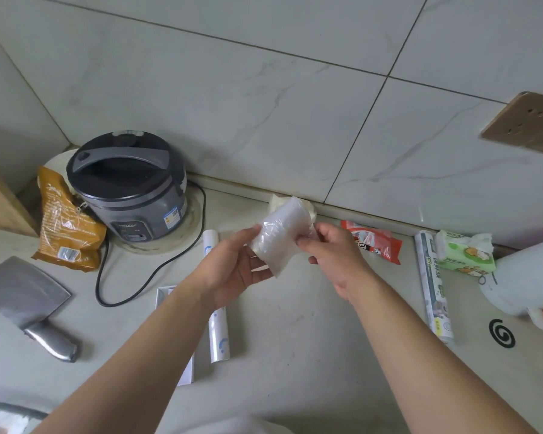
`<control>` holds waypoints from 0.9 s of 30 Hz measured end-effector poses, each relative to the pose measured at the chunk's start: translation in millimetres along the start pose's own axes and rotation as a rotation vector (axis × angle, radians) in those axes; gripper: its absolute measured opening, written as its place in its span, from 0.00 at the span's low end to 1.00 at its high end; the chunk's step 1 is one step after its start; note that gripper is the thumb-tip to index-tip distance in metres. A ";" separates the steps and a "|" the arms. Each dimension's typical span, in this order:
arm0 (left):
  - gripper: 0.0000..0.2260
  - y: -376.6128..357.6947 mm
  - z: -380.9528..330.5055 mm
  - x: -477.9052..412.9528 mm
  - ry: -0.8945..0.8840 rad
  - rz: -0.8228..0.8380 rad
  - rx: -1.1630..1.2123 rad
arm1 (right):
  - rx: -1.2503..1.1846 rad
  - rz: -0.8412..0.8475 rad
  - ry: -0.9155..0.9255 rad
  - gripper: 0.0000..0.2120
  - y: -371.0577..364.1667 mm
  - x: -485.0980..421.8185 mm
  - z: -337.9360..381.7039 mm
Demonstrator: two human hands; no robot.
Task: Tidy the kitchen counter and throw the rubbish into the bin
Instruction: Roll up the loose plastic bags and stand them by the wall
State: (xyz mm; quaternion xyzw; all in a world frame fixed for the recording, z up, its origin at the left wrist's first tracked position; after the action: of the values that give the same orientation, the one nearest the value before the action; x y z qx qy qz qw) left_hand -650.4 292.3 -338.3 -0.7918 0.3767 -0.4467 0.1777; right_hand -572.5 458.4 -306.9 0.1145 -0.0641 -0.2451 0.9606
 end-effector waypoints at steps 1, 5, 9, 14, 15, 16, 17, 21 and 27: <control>0.22 -1.3 1.7 -0.9 0.021 0.024 -0.002 | 0.028 -0.023 0.014 0.16 0.7 -2.8 -0.1; 0.20 -4.8 5.7 -2.4 0.062 0.127 0.005 | 0.168 -0.080 0.036 0.13 5.1 -13.9 1.6; 0.21 -7.4 7.7 -2.4 0.079 0.222 0.069 | -0.008 -0.020 -0.091 0.06 2.8 -17.7 1.5; 0.25 -10.4 13.3 -5.0 0.094 0.232 0.058 | -0.170 -0.163 -0.264 0.13 5.6 -17.1 -5.5; 0.25 -10.4 14.6 -5.9 0.097 0.222 0.059 | -0.196 -0.174 -0.284 0.10 5.7 -16.1 -5.3; 0.25 -10.7 15.5 -6.8 0.099 0.217 0.068 | -0.216 -0.161 -0.291 0.05 6.5 -17.1 -5.9; 0.25 -10.9 16.2 -7.3 0.096 0.213 0.082 | -0.252 -0.141 -0.288 0.01 6.3 -17.3 -4.8; 0.22 -10.9 17.2 -10.5 0.052 0.144 0.122 | -0.538 -0.001 -0.263 0.11 -2.5 -14.6 -0.4; 0.21 -8.7 15.3 -14.7 -0.011 0.023 0.054 | -0.380 0.135 -0.137 0.17 -14.1 -18.4 2.4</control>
State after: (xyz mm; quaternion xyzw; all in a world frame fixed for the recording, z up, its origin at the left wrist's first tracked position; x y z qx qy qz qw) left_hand -638.4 308.2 -349.6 -0.7847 0.3727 -0.4503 0.2063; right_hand -595.4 454.9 -309.4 -0.0901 -0.0893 -0.1949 0.9726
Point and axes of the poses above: each hand's wrist, its own x-axis away from the middle knuckle, its own y-axis out of the back of the hand, z = x × y, the point moved 5 cm from there along -x, towards the middle knuckle, and after that the axes turned 12 degrees about y, right-handed, at the moved point
